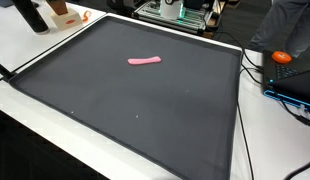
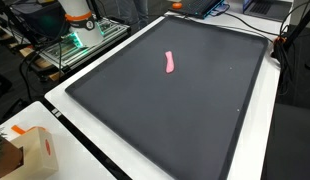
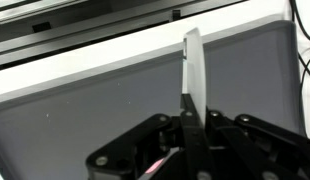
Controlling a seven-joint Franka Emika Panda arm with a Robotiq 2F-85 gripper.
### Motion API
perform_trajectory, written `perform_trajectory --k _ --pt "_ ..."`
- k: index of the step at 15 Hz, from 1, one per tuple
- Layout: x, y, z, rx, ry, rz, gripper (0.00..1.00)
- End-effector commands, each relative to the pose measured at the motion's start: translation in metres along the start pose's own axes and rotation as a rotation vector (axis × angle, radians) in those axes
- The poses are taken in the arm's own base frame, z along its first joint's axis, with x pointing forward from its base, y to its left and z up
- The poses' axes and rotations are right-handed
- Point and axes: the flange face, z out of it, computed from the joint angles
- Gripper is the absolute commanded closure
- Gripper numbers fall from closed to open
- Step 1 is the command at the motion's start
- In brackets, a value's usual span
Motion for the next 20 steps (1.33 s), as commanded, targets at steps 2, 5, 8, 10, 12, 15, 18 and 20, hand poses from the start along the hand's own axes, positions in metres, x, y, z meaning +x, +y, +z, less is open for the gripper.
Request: perform_trajectory --k 2,5,8,10,12,15,18,20 --pt "0.0 0.0 -0.001 0.0 -0.001 0.0 0.99" --pt "0.014 -0.024 -0.011 -0.059 0.008 0.007 0.99" --pt "0.035 -0.061 -0.019 -0.126 0.019 -0.041 0.99" --pt "0.054 -0.085 -0.016 -0.193 0.028 -0.06 0.99" --pt "0.076 -0.107 -0.005 -0.285 0.034 -0.04 0.99" --pt "0.103 -0.14 0.018 -0.403 0.045 -0.039 0.99" --pt "0.126 -0.163 0.05 -0.501 0.013 -0.073 0.99" --pt "0.139 -0.175 0.07 -0.555 -0.014 -0.11 0.99"
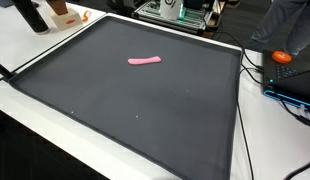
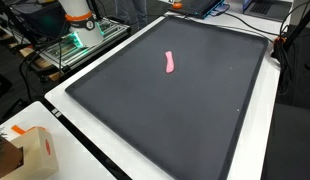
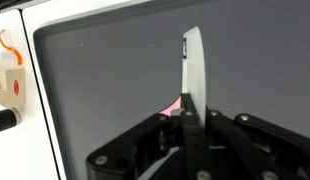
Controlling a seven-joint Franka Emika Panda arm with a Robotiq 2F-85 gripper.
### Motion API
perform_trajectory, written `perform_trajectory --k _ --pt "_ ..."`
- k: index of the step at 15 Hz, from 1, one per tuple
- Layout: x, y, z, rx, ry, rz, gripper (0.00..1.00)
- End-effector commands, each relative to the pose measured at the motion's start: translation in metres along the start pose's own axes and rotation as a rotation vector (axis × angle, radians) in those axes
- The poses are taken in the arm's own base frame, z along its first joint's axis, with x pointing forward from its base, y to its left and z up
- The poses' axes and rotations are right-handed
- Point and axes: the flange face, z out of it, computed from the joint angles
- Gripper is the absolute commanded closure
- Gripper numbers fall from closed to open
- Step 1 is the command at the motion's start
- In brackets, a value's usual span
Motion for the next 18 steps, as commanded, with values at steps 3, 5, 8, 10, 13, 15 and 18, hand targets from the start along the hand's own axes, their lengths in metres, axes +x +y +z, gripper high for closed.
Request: perform_trajectory --k 3,5,8,10,13,15,18 --pt "0.04 -0.054 0.03 -0.126 -0.071 -0.135 0.99" --pt "0.049 -0.069 0.039 -0.138 -0.086 -0.198 0.99" --pt "0.059 -0.088 0.056 -0.158 -0.122 -0.293 0.99" --pt "0.066 -0.095 0.068 -0.159 -0.148 -0.359 0.99" --pt "0.073 -0.099 0.085 -0.165 -0.183 -0.436 0.99" --pt "0.077 -0.101 0.095 -0.165 -0.203 -0.47 0.99" --pt "0.081 -0.104 0.108 -0.149 -0.218 -0.512 0.99"
